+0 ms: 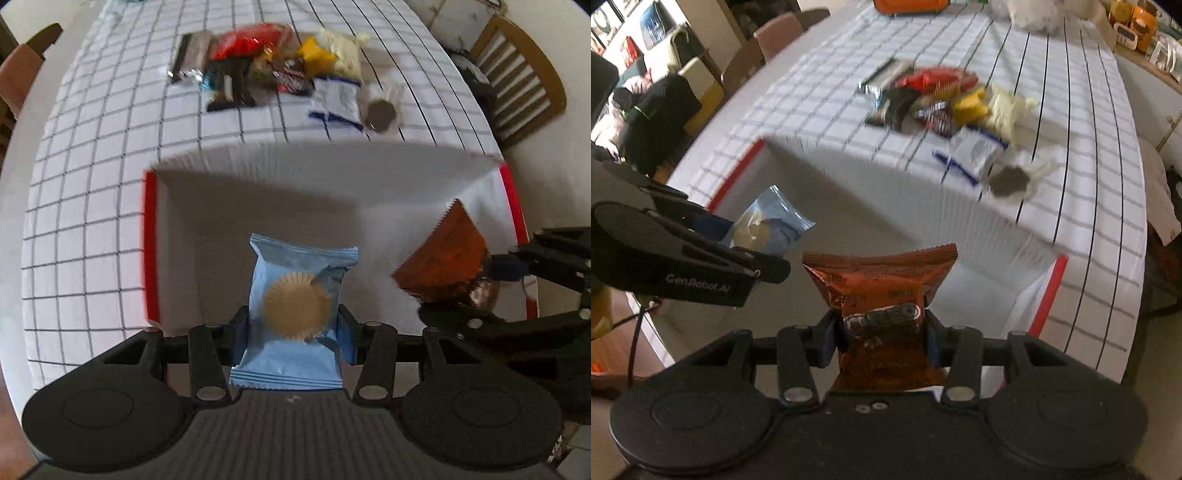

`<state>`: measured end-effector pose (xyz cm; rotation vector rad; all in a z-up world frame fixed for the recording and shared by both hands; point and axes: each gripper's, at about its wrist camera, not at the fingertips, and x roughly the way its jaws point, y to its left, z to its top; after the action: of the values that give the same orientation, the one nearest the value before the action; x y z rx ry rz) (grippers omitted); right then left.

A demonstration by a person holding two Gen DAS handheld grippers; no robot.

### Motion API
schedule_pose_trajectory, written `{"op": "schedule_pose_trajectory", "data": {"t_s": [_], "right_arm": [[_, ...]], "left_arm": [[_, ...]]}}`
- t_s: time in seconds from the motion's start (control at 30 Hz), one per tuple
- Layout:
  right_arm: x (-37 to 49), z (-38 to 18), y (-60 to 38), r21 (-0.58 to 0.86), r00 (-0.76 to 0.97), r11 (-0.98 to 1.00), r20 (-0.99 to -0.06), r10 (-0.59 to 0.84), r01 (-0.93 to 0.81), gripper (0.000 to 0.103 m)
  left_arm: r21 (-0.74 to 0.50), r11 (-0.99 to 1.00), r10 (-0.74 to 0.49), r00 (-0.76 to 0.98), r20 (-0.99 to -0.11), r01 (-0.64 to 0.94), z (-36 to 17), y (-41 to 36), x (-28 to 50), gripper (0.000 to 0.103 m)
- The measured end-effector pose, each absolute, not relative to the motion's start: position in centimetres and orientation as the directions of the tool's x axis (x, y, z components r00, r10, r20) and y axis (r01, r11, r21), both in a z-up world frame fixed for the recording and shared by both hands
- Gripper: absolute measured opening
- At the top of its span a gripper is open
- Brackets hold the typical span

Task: Organize snacks
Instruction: 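Carry both packets over the white box and release them inside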

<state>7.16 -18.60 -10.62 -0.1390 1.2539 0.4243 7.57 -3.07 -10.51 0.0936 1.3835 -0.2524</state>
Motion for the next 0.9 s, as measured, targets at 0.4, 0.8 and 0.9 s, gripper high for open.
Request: {"op": "schedule_pose_trajectory", "data": {"t_s": [0.4, 0.8, 0.9], "right_arm": [[6.1, -14.7, -17.0, 0.06, 0.165, 0.895, -0.975, 0.147, -0.442, 0.045], [6.1, -14.9, -17.1, 0.084, 0.143, 0.894, -0.976, 0.162, -0.439, 0.047], [6.0, -14.0, -17.4, 0.087, 0.169, 0.895, -0.97, 0.177, -0.438, 0.05]], "left_arm": [[-0.081, 0.968, -0.089, 0.025, -0.996, 0.24, -14.2, -5.1, 7.8, 0.046], [-0.096, 0.966, -0.107, 0.036, -0.994, 0.24, -13.7, -5.1, 7.9, 0.046], [-0.093, 0.965, -0.112, 0.064, -0.992, 0.246, -12.9, -5.0, 7.8, 0.048]]}}
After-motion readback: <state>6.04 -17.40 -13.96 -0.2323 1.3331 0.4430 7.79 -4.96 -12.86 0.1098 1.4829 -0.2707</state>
